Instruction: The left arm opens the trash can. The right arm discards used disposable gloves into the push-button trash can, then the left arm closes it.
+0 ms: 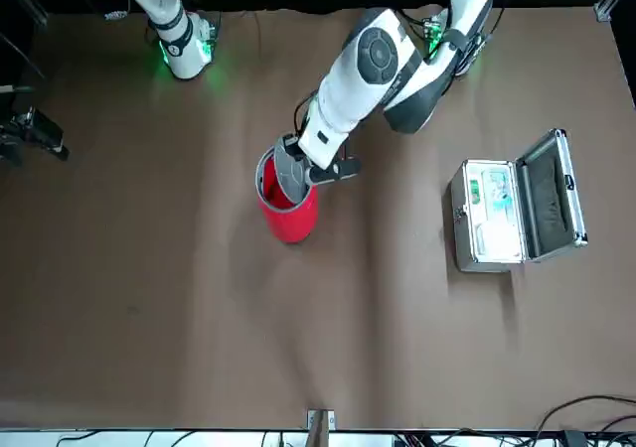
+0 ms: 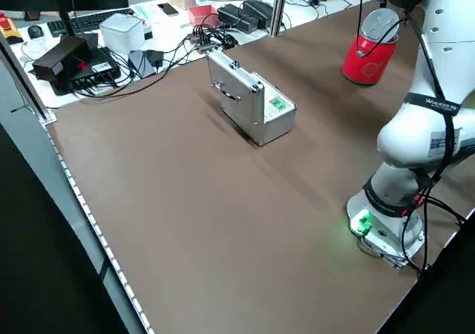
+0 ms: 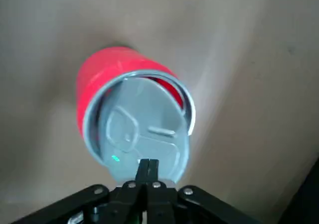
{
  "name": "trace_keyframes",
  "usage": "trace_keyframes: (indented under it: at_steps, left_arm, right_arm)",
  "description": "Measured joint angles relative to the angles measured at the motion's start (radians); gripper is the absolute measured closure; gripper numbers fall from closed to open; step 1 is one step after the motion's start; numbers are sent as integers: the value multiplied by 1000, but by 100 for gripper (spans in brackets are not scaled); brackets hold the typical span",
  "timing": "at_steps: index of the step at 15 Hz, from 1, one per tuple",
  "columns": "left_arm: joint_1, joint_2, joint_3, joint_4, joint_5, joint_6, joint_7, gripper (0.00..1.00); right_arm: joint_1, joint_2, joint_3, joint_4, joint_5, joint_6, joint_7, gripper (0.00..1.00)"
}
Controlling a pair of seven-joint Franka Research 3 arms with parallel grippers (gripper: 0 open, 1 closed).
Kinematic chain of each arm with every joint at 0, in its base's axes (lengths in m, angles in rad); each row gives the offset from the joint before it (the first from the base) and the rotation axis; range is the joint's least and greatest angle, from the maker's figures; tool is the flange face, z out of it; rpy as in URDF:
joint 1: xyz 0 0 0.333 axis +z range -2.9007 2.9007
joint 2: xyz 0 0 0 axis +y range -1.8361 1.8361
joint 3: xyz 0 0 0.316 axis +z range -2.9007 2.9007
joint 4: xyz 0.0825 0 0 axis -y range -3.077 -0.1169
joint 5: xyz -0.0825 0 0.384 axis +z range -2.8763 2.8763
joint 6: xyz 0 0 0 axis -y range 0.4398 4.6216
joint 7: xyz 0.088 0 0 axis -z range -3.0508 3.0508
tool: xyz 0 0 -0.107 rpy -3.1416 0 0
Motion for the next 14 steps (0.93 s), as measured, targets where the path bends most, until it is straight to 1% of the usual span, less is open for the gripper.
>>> trace_keyframes:
  at_steps: [6,14]
  left_arm:
    - [-43,40,0,2,0,122,-39,99]
    - [-102,130,5,4,0,272,-39,99]
  right_arm:
    - [-6,0,-1,0,0,29,-3,1]
    - [-6,0,0,0,1,34,-3,1]
